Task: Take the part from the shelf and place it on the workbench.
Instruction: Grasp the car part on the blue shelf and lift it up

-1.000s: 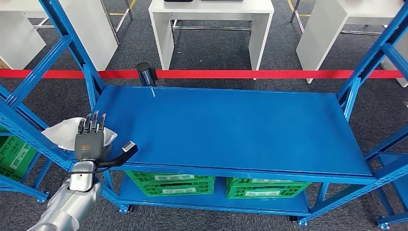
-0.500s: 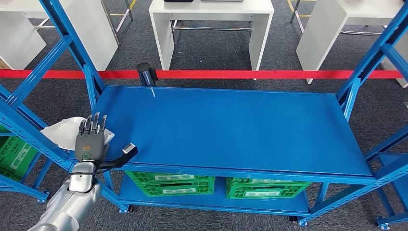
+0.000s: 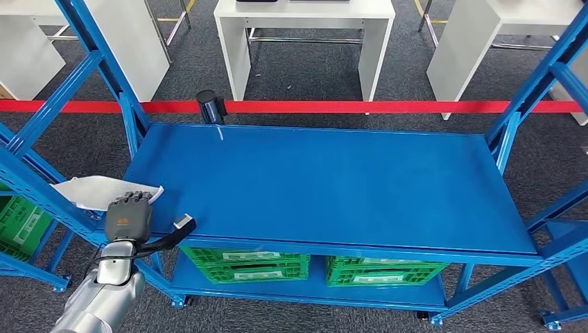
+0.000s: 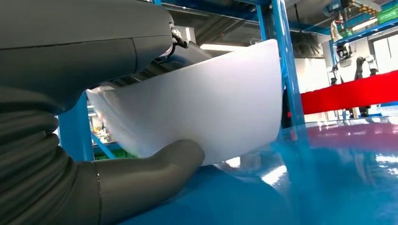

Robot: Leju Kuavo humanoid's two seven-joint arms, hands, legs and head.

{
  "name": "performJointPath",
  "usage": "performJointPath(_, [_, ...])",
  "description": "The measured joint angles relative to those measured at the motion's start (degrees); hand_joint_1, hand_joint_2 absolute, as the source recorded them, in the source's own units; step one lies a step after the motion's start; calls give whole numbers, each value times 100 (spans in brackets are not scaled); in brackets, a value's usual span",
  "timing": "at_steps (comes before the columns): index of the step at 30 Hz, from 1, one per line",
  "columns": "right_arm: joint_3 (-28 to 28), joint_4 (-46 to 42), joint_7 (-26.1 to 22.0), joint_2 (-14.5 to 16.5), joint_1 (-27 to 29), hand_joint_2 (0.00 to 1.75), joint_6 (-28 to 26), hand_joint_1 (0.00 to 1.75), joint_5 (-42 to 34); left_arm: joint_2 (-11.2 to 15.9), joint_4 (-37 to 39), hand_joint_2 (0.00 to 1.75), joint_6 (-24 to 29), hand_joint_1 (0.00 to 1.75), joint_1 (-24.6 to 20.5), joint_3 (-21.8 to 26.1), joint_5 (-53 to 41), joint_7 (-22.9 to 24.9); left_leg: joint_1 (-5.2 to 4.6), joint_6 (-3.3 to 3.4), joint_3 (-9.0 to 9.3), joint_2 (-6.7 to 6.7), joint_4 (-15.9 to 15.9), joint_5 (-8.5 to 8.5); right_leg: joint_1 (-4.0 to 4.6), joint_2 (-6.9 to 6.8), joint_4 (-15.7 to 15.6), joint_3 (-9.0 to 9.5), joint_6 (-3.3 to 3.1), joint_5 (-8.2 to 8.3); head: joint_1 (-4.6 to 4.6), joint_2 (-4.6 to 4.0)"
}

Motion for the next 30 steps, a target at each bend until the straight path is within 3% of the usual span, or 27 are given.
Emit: performJointPath(30, [4,89,1,-11,-51,0,0,0,5,5,-12,175,0,175,-19,-5,-16,285,-1,3,1,45,0,-28,0,55,-2,-14,1,-8,-1,0])
